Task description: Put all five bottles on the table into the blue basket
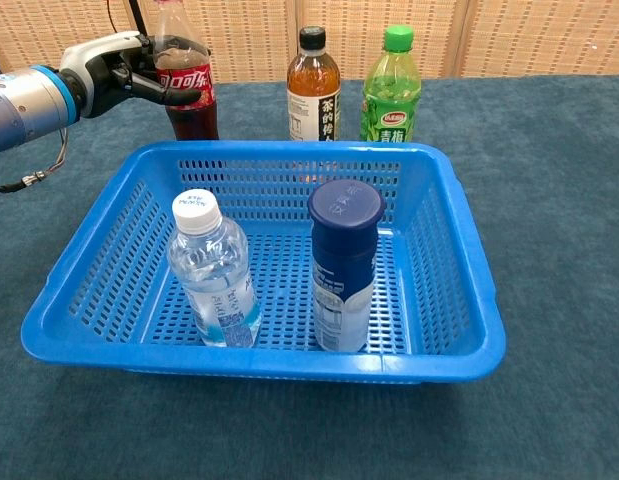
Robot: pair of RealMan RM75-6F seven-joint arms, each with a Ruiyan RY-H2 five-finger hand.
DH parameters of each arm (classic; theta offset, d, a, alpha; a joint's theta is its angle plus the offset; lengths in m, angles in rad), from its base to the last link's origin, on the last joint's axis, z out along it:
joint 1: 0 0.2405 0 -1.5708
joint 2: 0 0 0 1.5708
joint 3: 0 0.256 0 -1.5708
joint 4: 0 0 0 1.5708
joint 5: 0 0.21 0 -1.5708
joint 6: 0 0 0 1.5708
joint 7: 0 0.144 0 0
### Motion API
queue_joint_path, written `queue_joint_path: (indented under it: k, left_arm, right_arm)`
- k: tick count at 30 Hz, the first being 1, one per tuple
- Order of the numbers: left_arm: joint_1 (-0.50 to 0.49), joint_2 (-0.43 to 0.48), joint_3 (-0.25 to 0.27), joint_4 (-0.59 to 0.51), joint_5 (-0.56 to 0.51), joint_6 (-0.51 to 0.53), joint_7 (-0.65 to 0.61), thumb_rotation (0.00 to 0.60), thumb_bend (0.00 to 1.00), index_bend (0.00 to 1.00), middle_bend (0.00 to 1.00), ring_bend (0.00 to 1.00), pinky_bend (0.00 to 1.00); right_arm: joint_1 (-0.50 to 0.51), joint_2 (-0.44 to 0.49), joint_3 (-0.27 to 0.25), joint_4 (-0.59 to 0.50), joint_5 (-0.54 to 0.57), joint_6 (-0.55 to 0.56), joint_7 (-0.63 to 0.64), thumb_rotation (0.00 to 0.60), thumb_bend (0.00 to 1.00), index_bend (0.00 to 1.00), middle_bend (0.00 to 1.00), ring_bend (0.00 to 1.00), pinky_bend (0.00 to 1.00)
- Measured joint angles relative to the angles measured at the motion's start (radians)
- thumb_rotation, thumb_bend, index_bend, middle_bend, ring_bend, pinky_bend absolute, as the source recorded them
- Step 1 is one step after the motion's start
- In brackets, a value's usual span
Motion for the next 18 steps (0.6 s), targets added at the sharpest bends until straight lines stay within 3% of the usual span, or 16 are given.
queue_joint_path:
  k: [6,11,18]
  left_arm:
    - [0.026,0.094,-0.017,-0.138,0.021,0.067,-0.028,0.600,0.50,0.47,0.44,0.33,0.41]
    - [0.057,0.240,-0.022,-0.318,0.072,0.135,-0.060,0.600,0.50,0.47,0.44,0.33,0.41]
    - [0.096,0.438,0.015,-0.563,0.199,0.205,-0.070,0.600,0.50,0.47,0.44,0.33,0.41]
  right_arm:
    - [-0.002,0.001,-0.001,-0.001,-0.001,0.003,0.000,0.600,0.00,0.00,0.00,0.00,0.00]
    - [-0.002,0.000,-0.002,-0.008,-0.006,0.004,-0.009,0.600,0.00,0.00,0.00,0.00,0.00]
    - [-0.001,-0.004,-0.006,-0.020,-0.011,0.000,-0.031,0.600,0.00,0.00,0.00,0.00,0.00]
